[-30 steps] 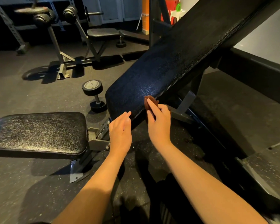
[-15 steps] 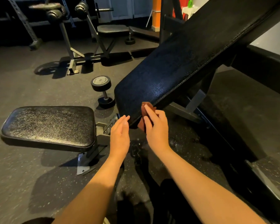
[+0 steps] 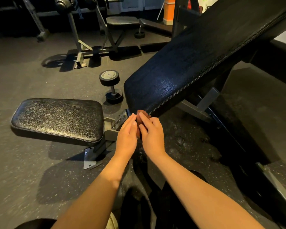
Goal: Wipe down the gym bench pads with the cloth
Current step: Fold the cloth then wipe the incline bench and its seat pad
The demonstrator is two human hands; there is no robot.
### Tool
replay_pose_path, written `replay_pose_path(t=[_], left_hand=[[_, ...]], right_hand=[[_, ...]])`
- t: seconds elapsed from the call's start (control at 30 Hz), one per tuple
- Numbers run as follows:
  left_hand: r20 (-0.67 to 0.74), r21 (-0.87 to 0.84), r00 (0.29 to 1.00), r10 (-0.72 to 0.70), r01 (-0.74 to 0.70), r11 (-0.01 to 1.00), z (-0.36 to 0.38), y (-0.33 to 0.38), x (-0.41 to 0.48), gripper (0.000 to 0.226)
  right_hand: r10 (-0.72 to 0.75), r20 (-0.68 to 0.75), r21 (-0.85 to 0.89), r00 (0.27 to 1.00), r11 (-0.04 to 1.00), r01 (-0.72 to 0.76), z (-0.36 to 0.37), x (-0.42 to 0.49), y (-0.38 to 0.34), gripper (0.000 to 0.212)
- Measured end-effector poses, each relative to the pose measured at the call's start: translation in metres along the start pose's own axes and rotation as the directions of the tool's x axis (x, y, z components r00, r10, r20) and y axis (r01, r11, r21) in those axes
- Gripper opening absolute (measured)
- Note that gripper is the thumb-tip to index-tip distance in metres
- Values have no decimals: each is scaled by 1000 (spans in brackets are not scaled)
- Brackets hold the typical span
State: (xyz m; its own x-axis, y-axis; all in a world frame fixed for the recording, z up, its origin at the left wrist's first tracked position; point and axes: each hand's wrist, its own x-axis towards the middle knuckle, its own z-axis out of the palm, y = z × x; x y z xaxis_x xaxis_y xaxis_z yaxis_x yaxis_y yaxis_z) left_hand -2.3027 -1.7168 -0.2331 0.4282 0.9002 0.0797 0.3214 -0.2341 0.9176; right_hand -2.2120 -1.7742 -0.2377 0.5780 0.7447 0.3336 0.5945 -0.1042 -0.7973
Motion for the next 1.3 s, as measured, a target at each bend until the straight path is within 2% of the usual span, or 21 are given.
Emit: replay_pose_path(t=[0.1,0.23,0.37,0.43,0.53,0.63,0.73,0.93,1.03,1.1,1.17,1.3], left_hand=[[-1,1,1000,-5,5,1000,0,1,1,43],[-11,2,999,-40,40,999,-2,4,4,42],[23,-72,998,-54,55,996,-5,2,3,41],[35,-118,996,-82,85,989,-7,1,-1,41],[31,-140,986,-162,165,976,-18,1,-10,38],[-20,-151,975,-223,218,964,-35,-3,-18,36],[-94,-249,957,-276,246,937,-54,-8,-24,36],[-200,-398,919,-340,242,885,-113,-21,-47,47],[-278,-330,905,-322,224,917,-147,-30,-51,43],[-333,-265,890,-311,228,937,-170,-39,-49,37],[-404,-225,865,-297,221,949,-190,-45,-48,32],[-645,-189,724,-247,162,969,-230,-61,-39,28]], right_hand=[[35,-116,-31,993,999,-39,-19,16,3,44],[79,-101,-37,992,996,-83,-11,17,3,45],[45,53,-14,998,999,-44,-2,6,6,48],[54,143,71,988,995,-65,5,-3,-3,47],[105,185,196,977,970,-142,13,-6,-17,42],[154,221,271,963,939,-213,22,-1,-33,40],[174,300,350,938,894,-278,39,-3,-54,37],[126,444,429,887,839,-334,86,-21,-96,34],[145,503,416,852,824,-385,114,-27,-117,30],[116,523,393,844,847,-359,136,-31,-128,29],[45,544,344,838,899,-272,157,-31,-138,30],[-149,496,280,856,960,5,190,-19,-163,32]])
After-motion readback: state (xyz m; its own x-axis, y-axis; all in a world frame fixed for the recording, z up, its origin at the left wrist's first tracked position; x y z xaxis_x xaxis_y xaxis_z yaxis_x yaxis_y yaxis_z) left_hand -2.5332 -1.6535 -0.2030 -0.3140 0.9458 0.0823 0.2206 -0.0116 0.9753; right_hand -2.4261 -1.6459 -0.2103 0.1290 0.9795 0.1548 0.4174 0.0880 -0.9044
